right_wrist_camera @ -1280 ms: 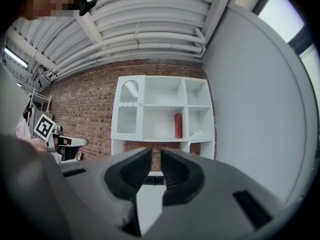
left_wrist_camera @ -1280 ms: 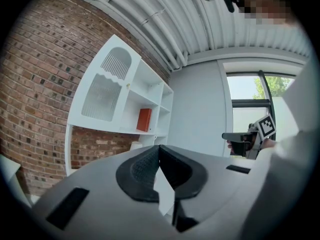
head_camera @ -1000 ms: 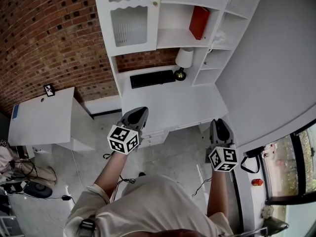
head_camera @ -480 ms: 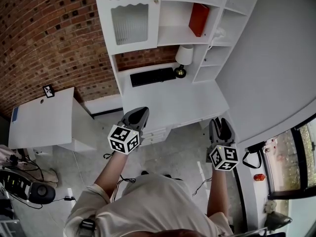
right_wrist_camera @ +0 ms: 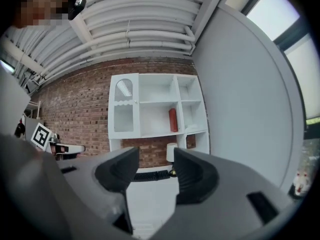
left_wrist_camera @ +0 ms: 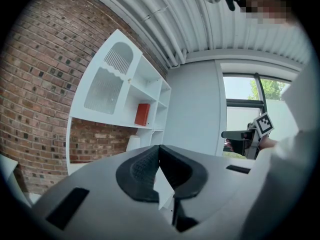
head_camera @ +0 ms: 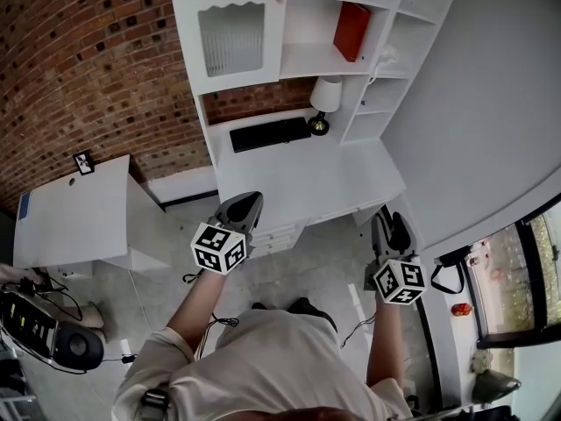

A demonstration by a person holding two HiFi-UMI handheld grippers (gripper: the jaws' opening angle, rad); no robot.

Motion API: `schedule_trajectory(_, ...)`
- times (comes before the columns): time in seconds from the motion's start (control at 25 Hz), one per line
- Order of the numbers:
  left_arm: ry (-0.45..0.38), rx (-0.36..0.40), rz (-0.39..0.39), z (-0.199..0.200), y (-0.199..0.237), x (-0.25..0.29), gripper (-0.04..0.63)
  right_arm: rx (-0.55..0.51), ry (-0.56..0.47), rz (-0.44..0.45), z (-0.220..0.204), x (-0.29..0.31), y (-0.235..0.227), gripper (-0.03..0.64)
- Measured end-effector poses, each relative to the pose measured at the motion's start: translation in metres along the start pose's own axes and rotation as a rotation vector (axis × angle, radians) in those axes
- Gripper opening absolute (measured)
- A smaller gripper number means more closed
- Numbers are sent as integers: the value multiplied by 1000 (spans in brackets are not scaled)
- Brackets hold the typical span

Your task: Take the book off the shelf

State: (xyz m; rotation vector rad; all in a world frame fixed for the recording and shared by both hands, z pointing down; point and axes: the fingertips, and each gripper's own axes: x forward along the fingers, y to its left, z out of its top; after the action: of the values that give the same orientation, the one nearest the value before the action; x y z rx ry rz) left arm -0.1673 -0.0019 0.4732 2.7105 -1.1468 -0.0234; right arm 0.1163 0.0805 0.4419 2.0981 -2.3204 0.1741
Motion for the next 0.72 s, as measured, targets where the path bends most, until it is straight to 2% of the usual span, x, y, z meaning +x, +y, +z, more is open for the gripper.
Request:
schedule_trajectory(0.44,21,8,26,0,10,34,-6,-16,24,22,-6,43,-20,201)
schedule_trajectory(0.72,21,17,60,8,15,81,-6,-31,34,65,1,93,-52,202)
